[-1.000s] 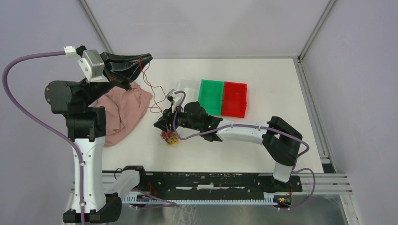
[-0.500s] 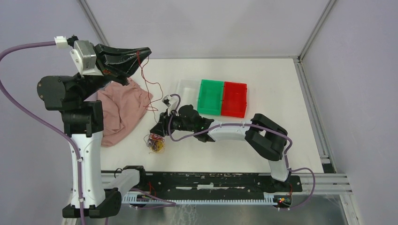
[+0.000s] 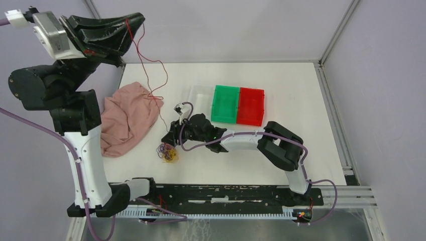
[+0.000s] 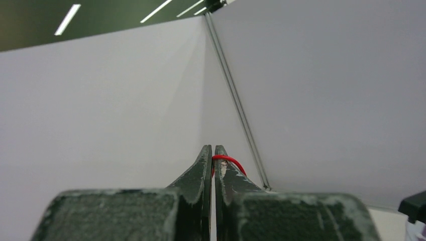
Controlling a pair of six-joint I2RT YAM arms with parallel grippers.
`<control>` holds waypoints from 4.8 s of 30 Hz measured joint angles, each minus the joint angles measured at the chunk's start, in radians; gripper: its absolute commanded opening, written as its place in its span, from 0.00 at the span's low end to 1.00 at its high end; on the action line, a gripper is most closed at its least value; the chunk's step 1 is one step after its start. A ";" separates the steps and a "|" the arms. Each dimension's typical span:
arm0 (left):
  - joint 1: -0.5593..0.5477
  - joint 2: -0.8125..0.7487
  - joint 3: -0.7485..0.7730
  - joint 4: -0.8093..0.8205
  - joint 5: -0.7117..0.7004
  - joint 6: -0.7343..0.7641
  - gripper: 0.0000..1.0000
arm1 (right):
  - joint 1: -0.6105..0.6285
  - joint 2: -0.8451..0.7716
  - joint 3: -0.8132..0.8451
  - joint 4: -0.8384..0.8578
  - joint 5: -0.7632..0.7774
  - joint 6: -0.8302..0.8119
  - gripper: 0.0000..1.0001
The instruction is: Untangle the cables
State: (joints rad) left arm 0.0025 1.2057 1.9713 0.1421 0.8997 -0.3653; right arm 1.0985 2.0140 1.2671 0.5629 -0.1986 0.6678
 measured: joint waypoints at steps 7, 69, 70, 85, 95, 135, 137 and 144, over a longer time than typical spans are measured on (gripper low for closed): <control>0.000 0.099 0.240 -0.018 -0.101 -0.002 0.03 | 0.000 0.014 -0.054 -0.003 0.058 -0.023 0.55; 0.000 0.060 -0.050 0.188 -0.390 0.434 0.03 | -0.082 -0.540 -0.231 -0.294 0.016 -0.425 0.78; 0.000 0.056 -0.056 0.187 -0.389 0.433 0.03 | -0.084 -0.513 -0.186 -0.295 0.002 -0.437 0.77; 0.000 -0.010 -0.117 0.180 -0.366 0.434 0.03 | -0.125 -0.286 0.060 -0.347 -0.243 -0.408 0.60; 0.000 -0.030 -0.158 0.145 -0.383 0.437 0.03 | -0.127 -0.198 0.145 -0.312 -0.280 -0.303 0.01; 0.001 -0.369 -1.069 -0.802 0.189 0.894 0.70 | -0.187 -0.277 0.091 -0.534 -0.178 -0.343 0.01; 0.001 -0.351 -1.068 -0.787 0.190 0.892 0.67 | -0.185 -0.277 0.091 -0.535 -0.185 -0.344 0.00; 0.001 -0.343 -1.114 -0.723 0.138 0.869 0.43 | -0.175 -0.278 0.091 -0.535 -0.198 -0.349 0.01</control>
State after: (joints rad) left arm 0.0032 0.8631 0.8574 -0.5808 1.0374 0.5041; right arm 0.9230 1.7363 1.3582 0.0277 -0.3965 0.3183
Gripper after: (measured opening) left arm 0.575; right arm 0.017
